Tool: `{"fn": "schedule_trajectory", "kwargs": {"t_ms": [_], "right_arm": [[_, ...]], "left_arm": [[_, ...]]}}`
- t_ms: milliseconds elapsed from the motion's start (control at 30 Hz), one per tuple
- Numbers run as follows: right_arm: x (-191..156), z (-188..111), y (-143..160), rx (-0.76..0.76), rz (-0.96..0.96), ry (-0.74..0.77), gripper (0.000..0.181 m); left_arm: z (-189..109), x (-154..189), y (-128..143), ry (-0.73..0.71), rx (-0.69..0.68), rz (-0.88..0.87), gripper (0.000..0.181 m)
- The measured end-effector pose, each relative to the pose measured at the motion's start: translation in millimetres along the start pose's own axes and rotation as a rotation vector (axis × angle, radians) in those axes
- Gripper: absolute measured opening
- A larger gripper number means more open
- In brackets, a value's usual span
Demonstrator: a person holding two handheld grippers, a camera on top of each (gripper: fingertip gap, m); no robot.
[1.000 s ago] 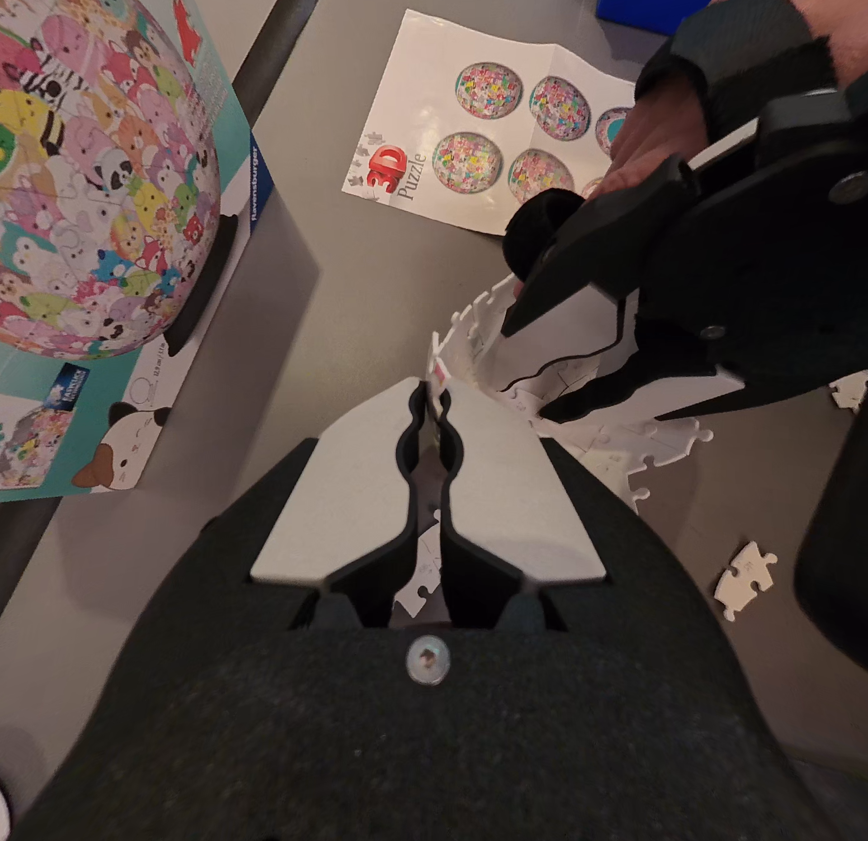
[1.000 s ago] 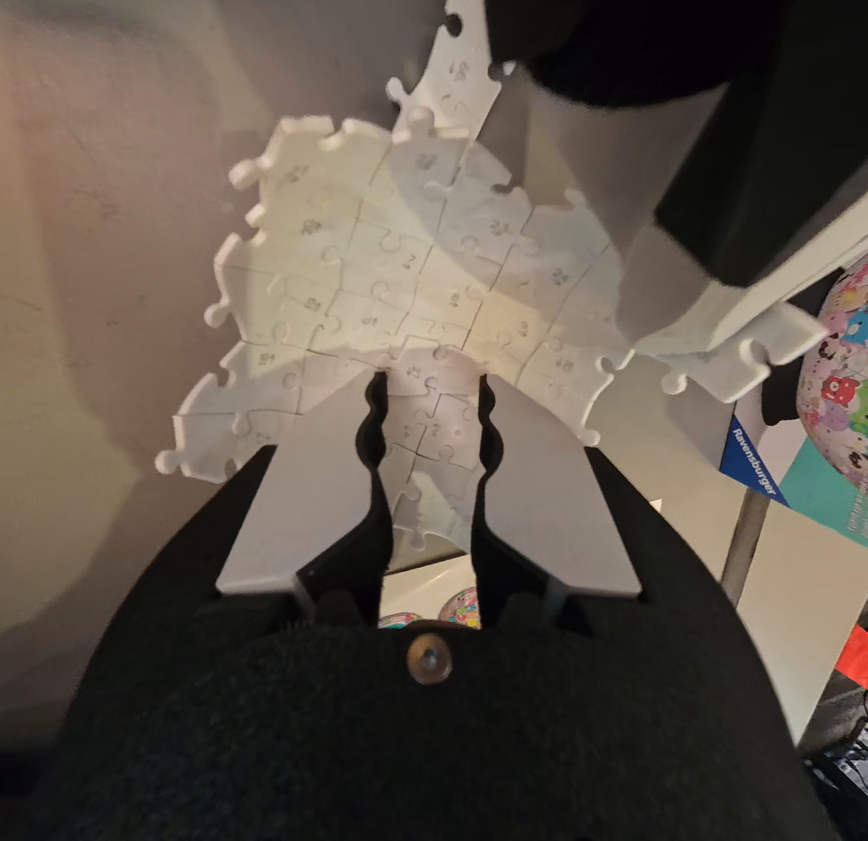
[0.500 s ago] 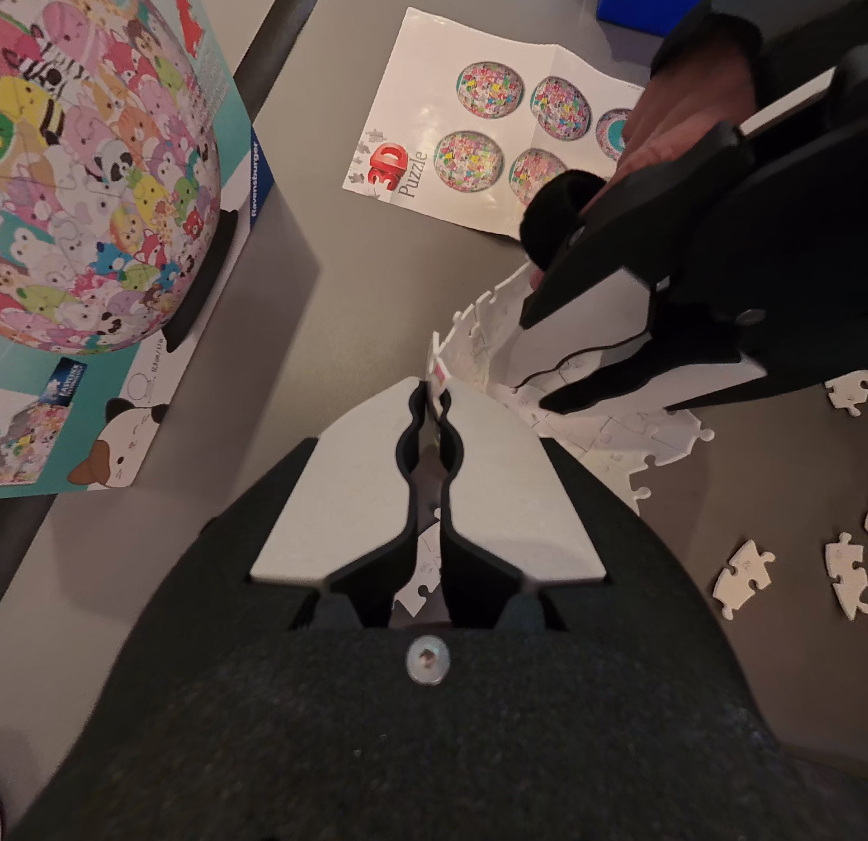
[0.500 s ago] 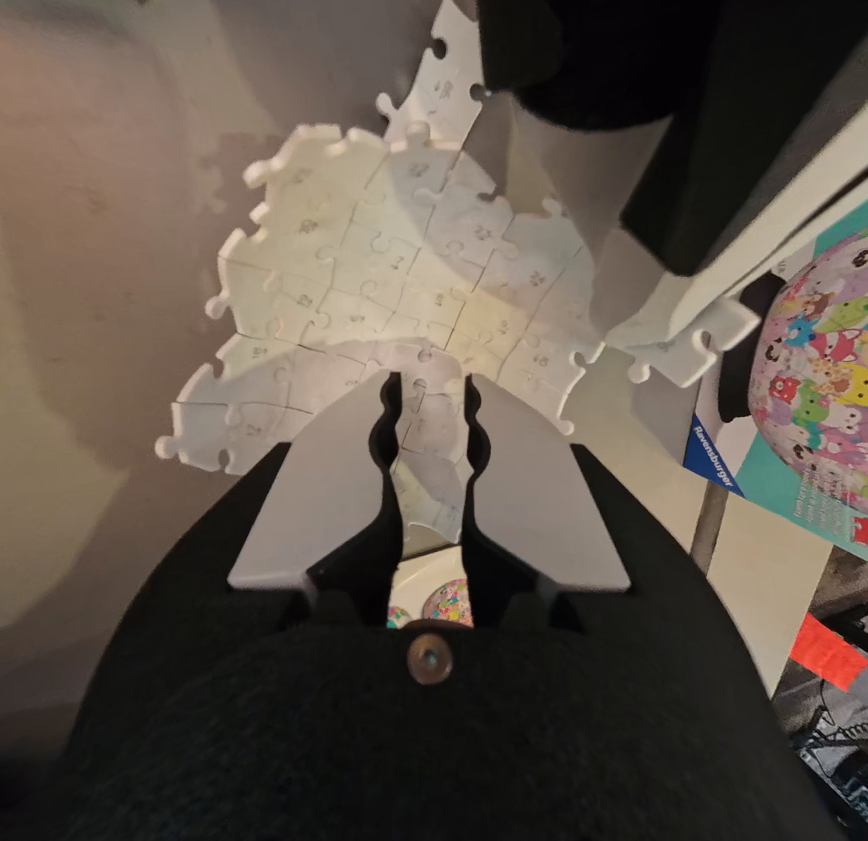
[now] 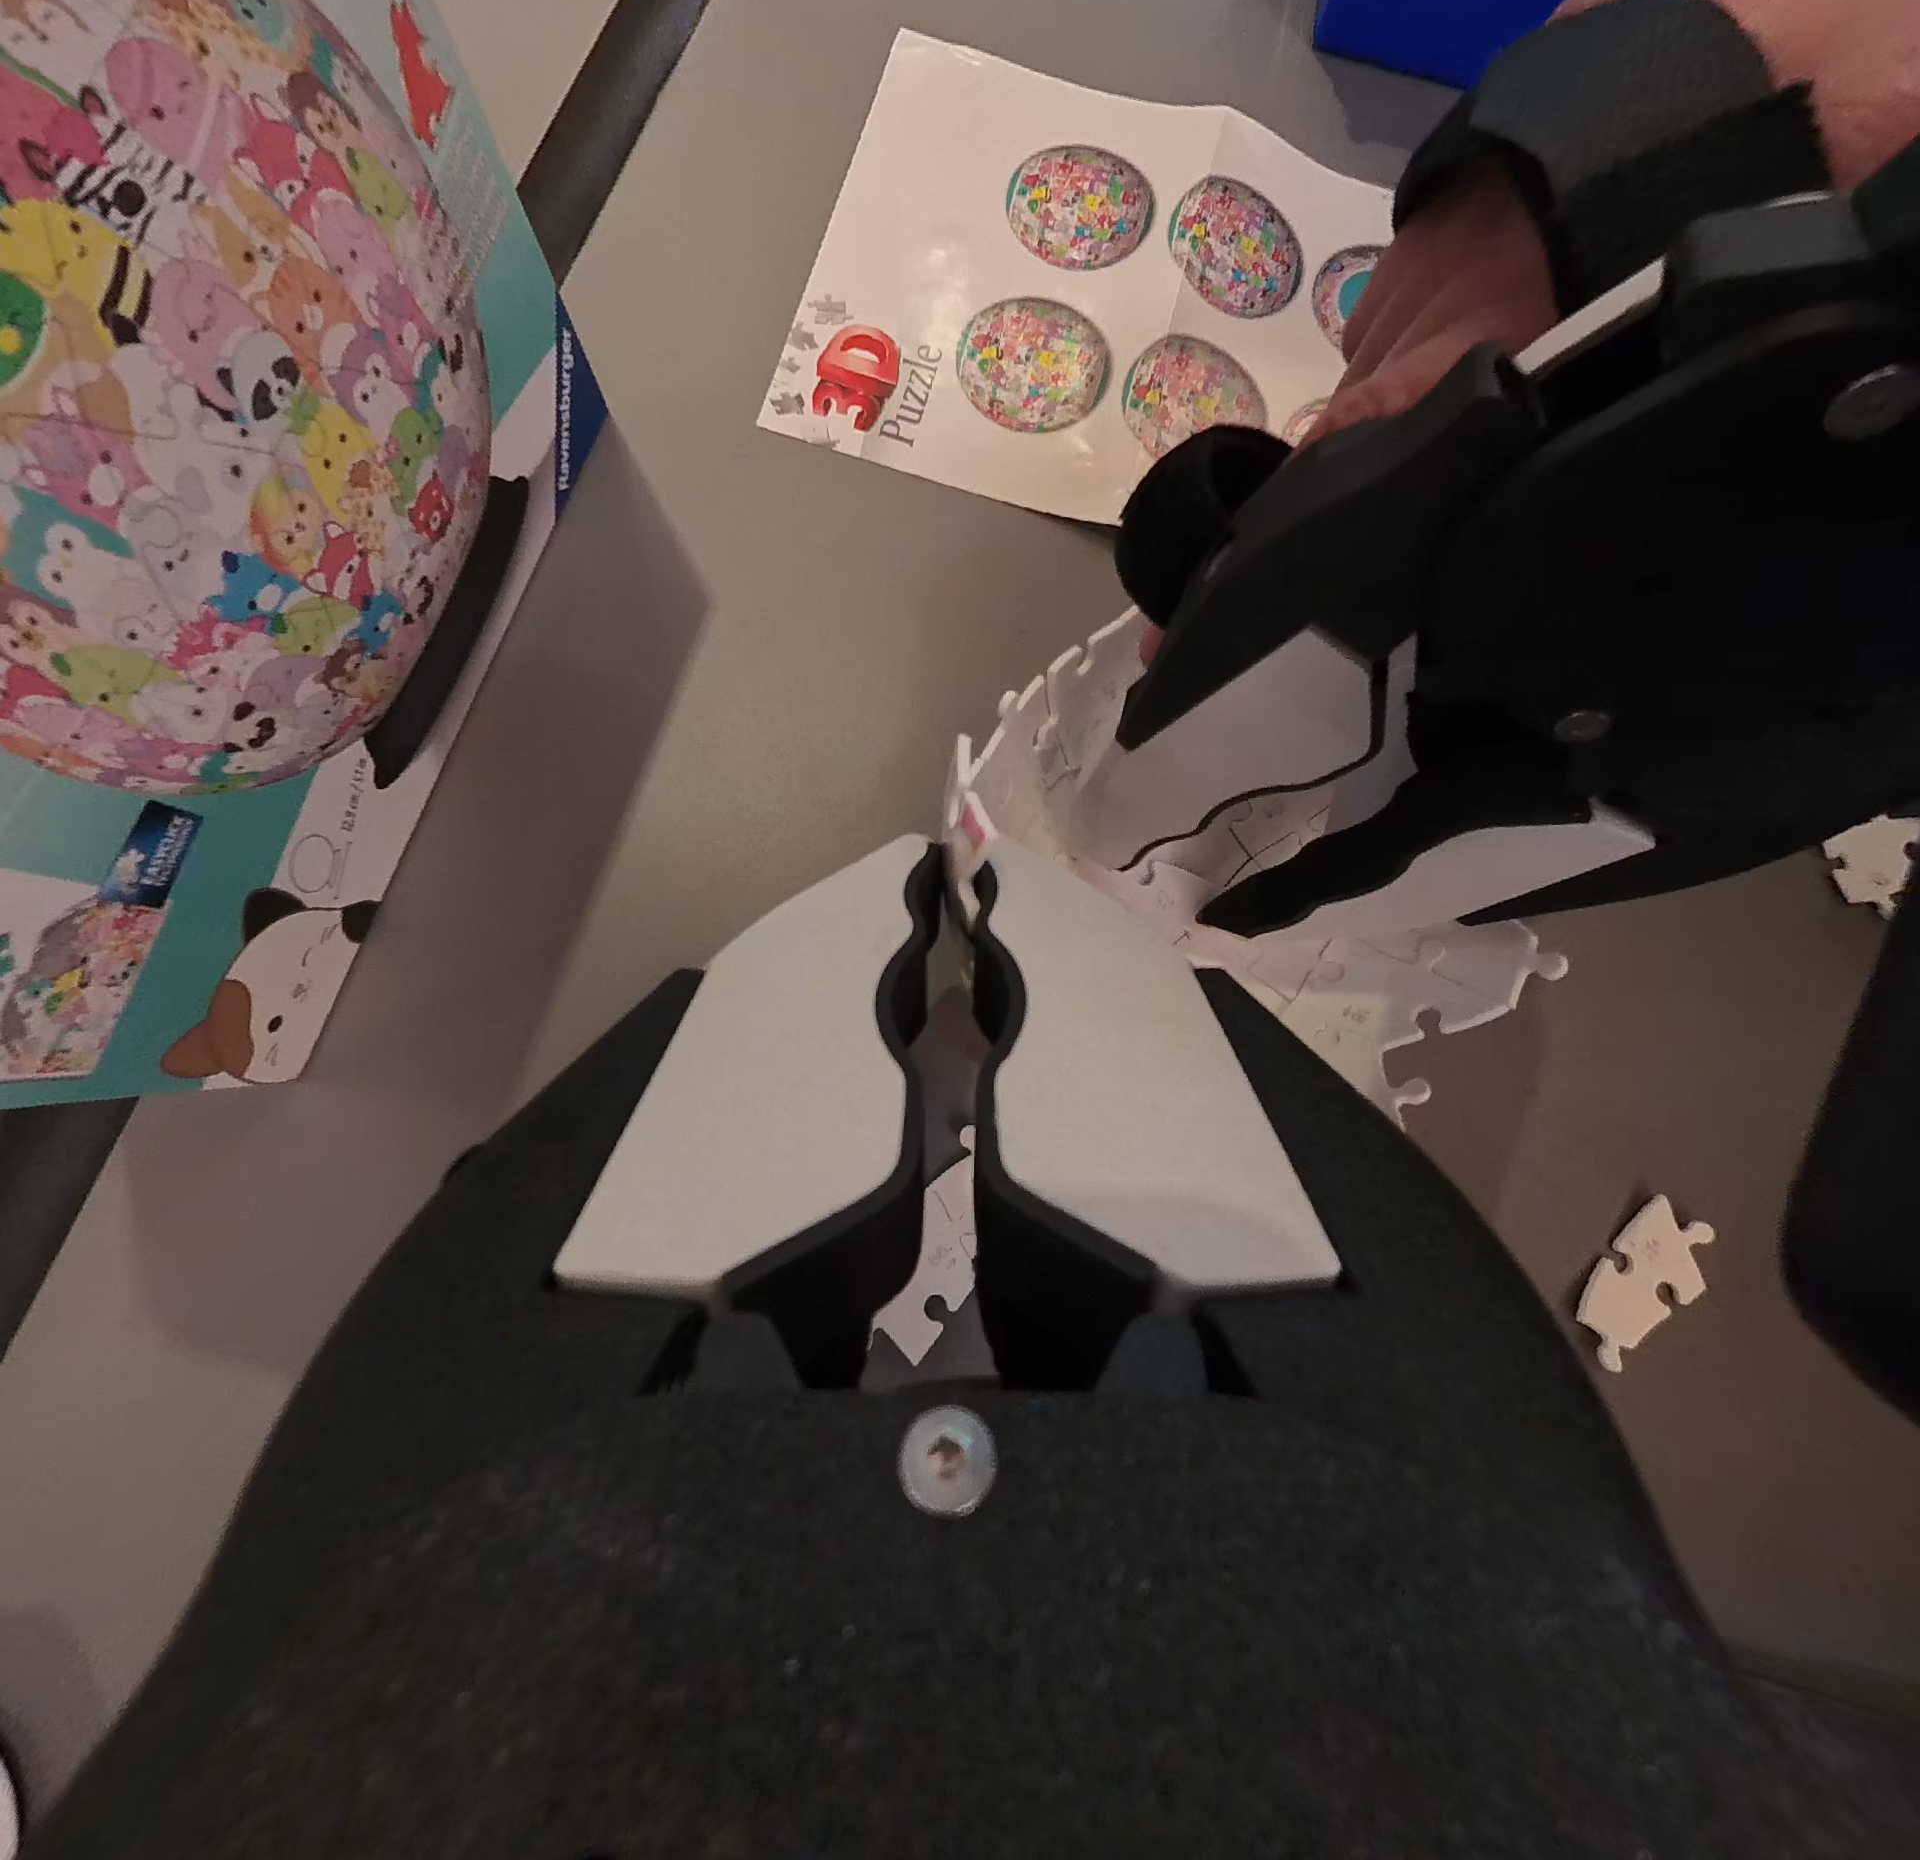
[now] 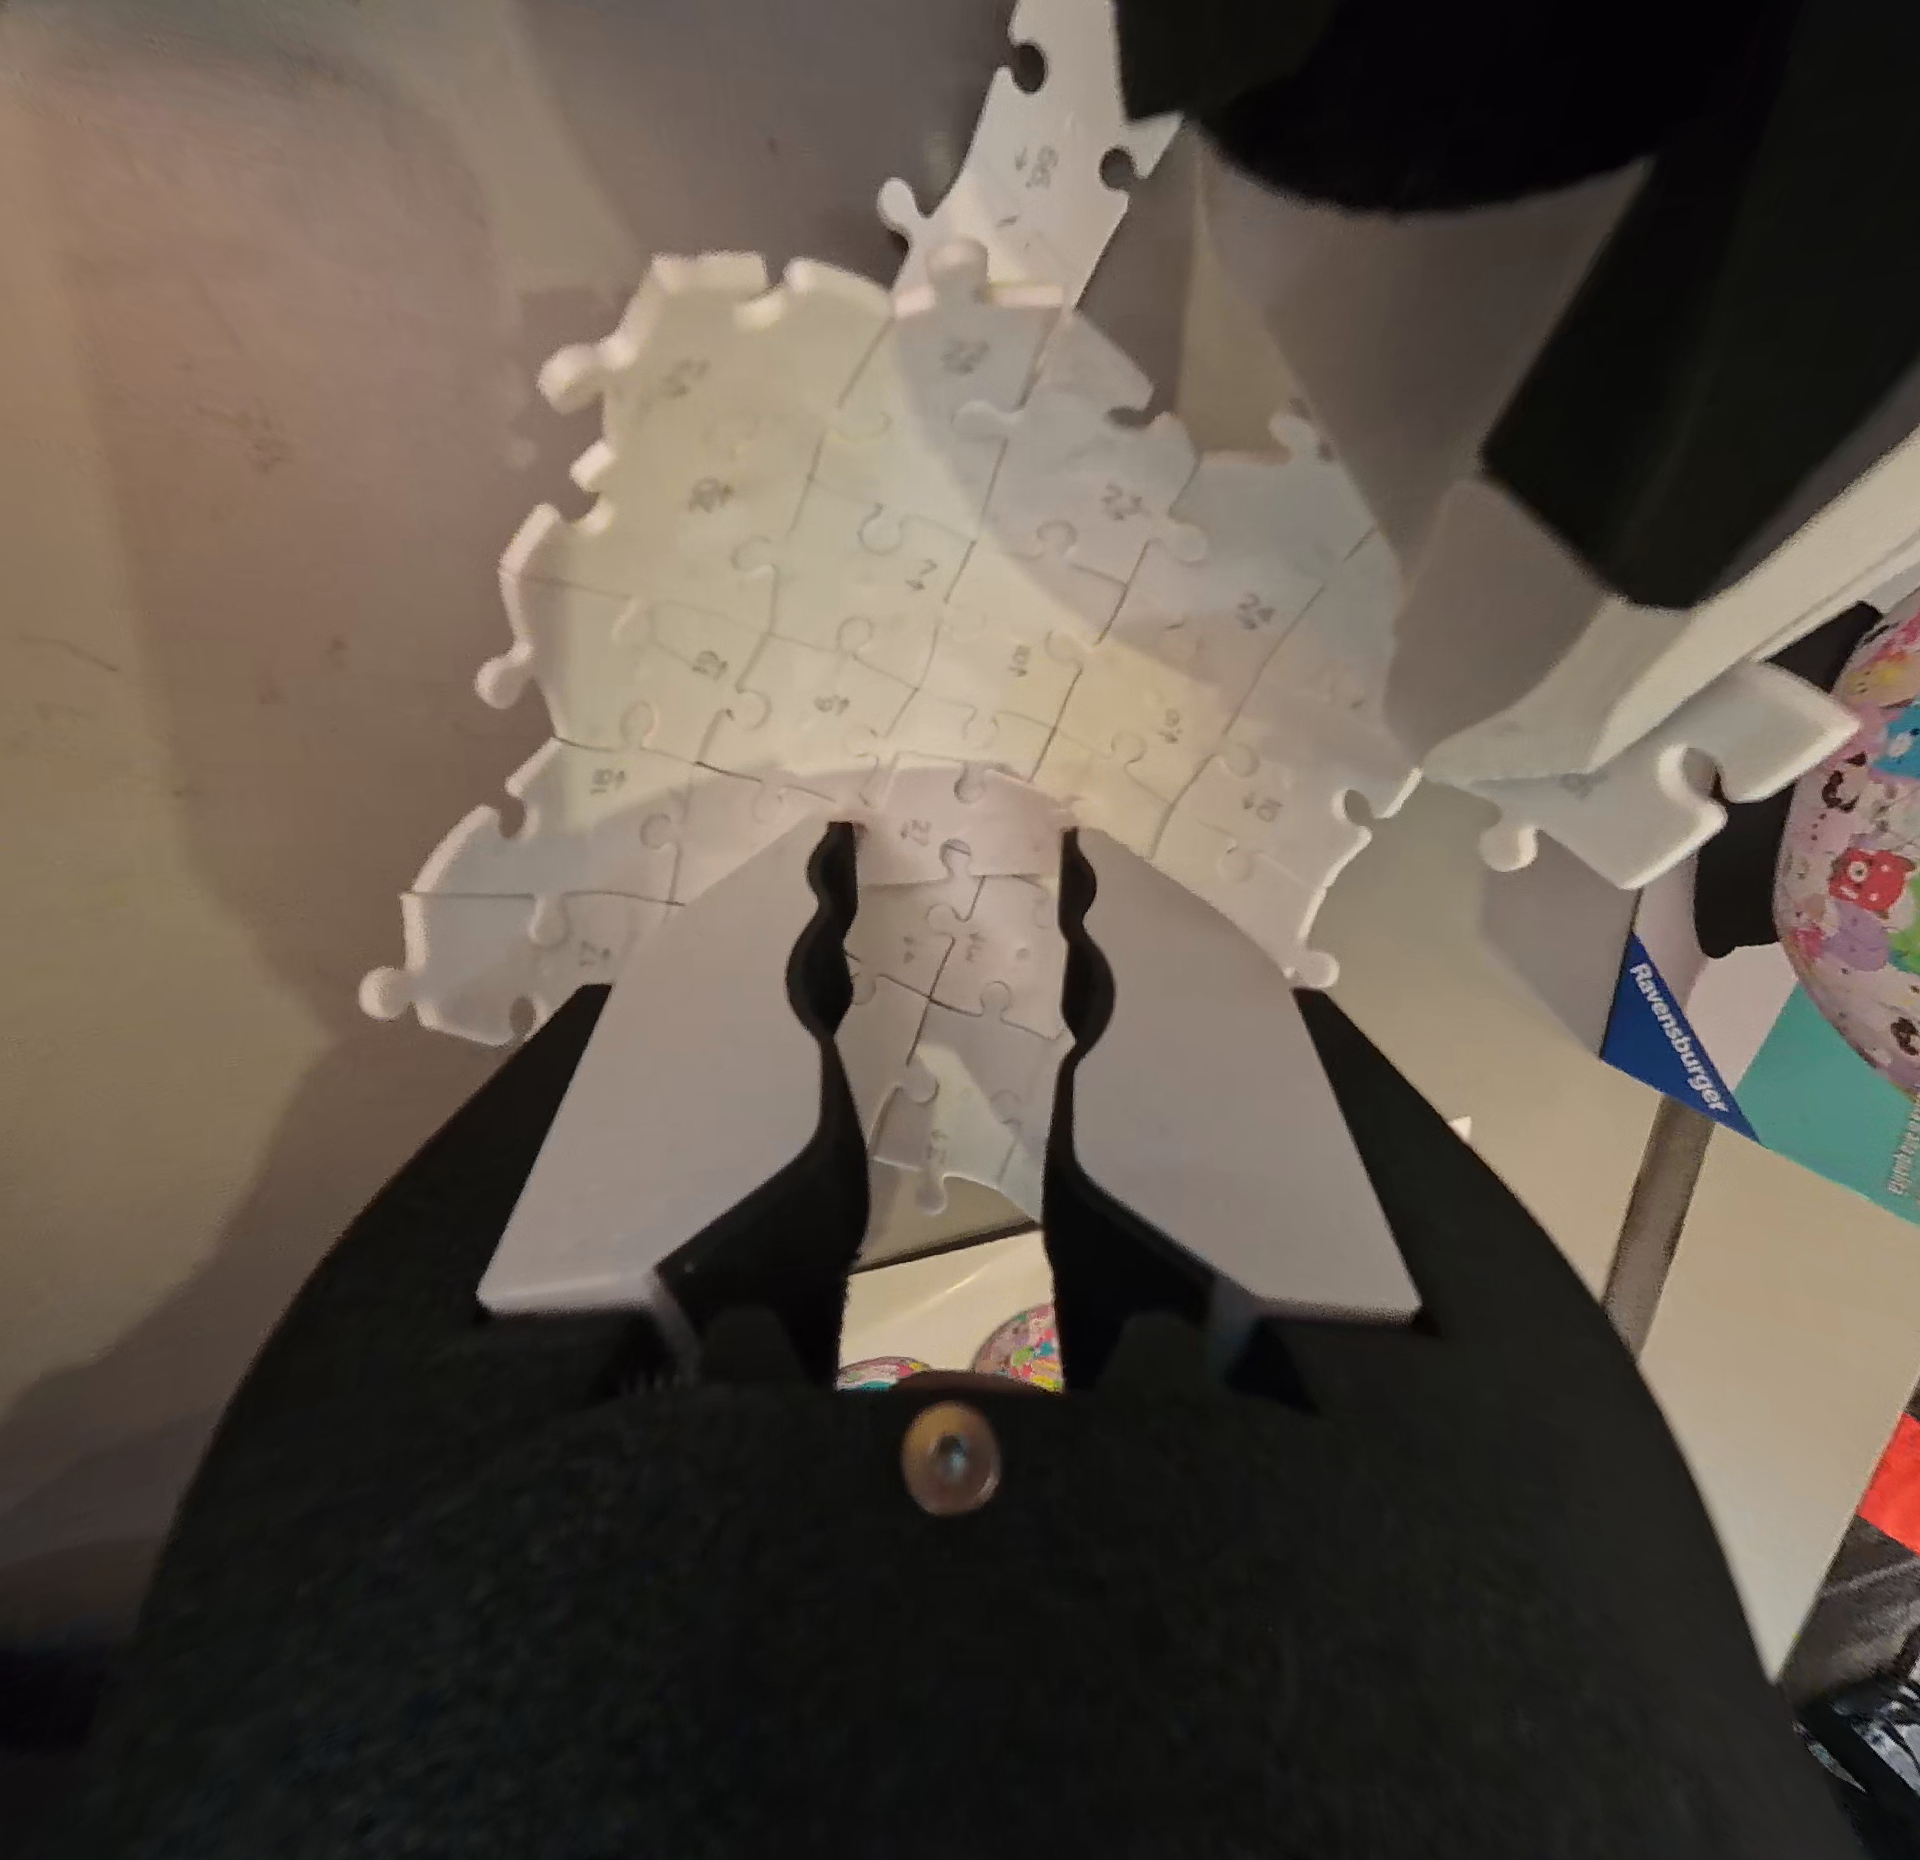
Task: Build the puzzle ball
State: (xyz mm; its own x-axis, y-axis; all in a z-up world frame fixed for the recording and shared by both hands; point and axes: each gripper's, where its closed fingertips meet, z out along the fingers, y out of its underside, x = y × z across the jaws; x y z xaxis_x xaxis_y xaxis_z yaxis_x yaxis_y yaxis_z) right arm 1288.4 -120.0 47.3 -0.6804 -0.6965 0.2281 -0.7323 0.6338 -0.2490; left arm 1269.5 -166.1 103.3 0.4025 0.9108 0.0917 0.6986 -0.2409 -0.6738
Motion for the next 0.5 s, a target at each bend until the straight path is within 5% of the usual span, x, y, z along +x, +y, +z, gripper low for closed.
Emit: {"fn": "schedule_trajectory", "kwargs": {"t_ms": [167, 233, 500], "right_arm": [[-1.1, 0.1, 0.5, -0.002, -0.009, -0.007, 0.032], [0.2, 1.8, 4.4, -0.024, -0.031, 0.005, 0.014], [4.1, -4.6, -0.2, 0.018, -0.003, 0.016, 0.041]], "left_arm": [[0.1, -0.2, 0.4, 0.0, -0.001, -0.001, 0.002], [0.1, -0.6, 0.6, 0.001, 0.0, -0.002, 0.002], [0.2, -1.2, 1.8, 0.0, -0.005, -0.003, 0.003]]}}
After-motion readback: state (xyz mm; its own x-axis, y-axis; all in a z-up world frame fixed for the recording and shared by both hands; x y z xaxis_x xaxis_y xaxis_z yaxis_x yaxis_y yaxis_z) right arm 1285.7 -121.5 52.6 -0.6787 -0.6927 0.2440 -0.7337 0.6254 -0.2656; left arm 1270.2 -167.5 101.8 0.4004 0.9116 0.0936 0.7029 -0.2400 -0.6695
